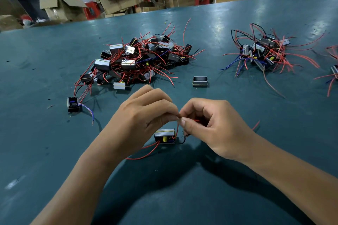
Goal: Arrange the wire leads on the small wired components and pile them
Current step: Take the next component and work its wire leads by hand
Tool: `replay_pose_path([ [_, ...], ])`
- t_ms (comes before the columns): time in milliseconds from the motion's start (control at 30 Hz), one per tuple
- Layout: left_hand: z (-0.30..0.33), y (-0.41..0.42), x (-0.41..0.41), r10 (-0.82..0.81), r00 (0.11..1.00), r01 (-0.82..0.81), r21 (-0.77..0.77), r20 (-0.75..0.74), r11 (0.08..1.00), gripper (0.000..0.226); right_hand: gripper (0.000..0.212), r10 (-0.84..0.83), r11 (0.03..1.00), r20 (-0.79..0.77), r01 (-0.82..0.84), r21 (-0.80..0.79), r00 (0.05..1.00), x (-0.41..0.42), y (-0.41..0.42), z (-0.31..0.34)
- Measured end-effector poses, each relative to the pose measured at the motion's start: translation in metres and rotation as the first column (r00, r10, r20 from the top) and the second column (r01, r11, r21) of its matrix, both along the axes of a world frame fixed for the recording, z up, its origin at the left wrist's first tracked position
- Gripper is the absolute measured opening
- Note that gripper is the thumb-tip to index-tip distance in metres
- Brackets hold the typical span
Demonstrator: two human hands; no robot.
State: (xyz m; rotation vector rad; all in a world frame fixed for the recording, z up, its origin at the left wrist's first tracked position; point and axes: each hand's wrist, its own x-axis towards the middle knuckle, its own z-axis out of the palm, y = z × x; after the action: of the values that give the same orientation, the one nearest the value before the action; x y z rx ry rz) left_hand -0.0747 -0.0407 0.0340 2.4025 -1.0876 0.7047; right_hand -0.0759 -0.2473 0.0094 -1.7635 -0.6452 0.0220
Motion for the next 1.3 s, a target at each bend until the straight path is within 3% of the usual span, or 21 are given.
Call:
replay_pose_path([
  [167, -0.001, -0.005, -0.005, 0.031, 0.986, -0.037, -0.032, -0.166, 0.999, 0.019, 0.007, -0.021, 0.999, 0.053, 0.023, -0.03, 0.998, -0.001, 0.0, 0.001],
  [267, -0.001, -0.01, -0.01, 0.07, 0.934, -0.116, -0.113, -0.351, 0.987, 0.015, 0.009, -0.061, 0.994, 0.117, 0.071, -0.08, 0.991, -0.002, 0.0, 0.001],
  [367, 0.0, -0.011, -0.013, 0.063, 0.831, -0.177, -0.156, -0.553, 0.972, 0.021, 0.009, -0.087, 0.989, 0.174, 0.107, -0.107, 0.981, -0.004, 0.001, 0.001],
  [500, 0.004, -0.01, -0.015, 0.009, 0.712, -0.224, -0.215, -0.702, 0.951, 0.023, 0.01, -0.109, 0.981, 0.212, 0.139, -0.134, 0.971, -0.006, 0.004, 0.003],
  [667, 0.002, -0.016, -0.018, -0.183, 0.398, -0.48, -0.374, -0.899, 0.794, 0.033, 0.011, -0.1, 0.97, 0.263, 0.152, -0.188, 0.96, -0.008, 0.007, 0.004],
  [733, 0.001, -0.019, -0.018, -0.239, 0.355, -0.526, -0.405, -0.904, 0.748, 0.025, 0.012, -0.093, 0.971, 0.277, 0.149, -0.188, 0.956, -0.008, 0.006, 0.004],
  [800, -0.001, -0.019, -0.016, -0.191, 0.436, -0.518, -0.419, -0.879, 0.746, 0.022, 0.012, -0.1, 0.975, 0.253, 0.145, -0.166, 0.962, -0.006, 0.004, 0.004],
  [867, 0.0, -0.015, -0.013, -0.107, 0.602, -0.451, -0.448, -0.791, 0.772, 0.018, 0.012, -0.108, 0.982, 0.193, 0.135, -0.133, 0.975, -0.003, 0.002, 0.004],
  [933, 0.006, -0.008, -0.012, -0.059, 0.765, -0.32, -0.458, -0.641, 0.829, 0.004, 0.012, -0.1, 0.989, 0.123, 0.112, -0.101, 0.987, -0.002, 0.0, 0.004],
  [1033, 0.012, 0.0, -0.013, 0.024, 0.95, -0.108, -0.256, -0.312, 0.961, 0.015, 0.013, -0.073, 0.997, 0.043, 0.074, -0.036, 0.996, -0.001, -0.001, 0.004],
  [1133, 0.01, -0.001, -0.012, 0.042, 0.985, -0.066, -0.141, -0.165, 0.988, 0.015, 0.007, -0.043, 0.999, 0.005, 0.043, 0.001, 0.999, 0.001, -0.002, 0.004],
  [1300, 0.004, 0.0, -0.008, 0.039, 0.996, -0.049, -0.14, -0.078, 0.989, 0.011, 0.006, -0.019, 1.0, -0.003, 0.019, -0.005, 1.0, 0.002, -0.002, 0.004],
])
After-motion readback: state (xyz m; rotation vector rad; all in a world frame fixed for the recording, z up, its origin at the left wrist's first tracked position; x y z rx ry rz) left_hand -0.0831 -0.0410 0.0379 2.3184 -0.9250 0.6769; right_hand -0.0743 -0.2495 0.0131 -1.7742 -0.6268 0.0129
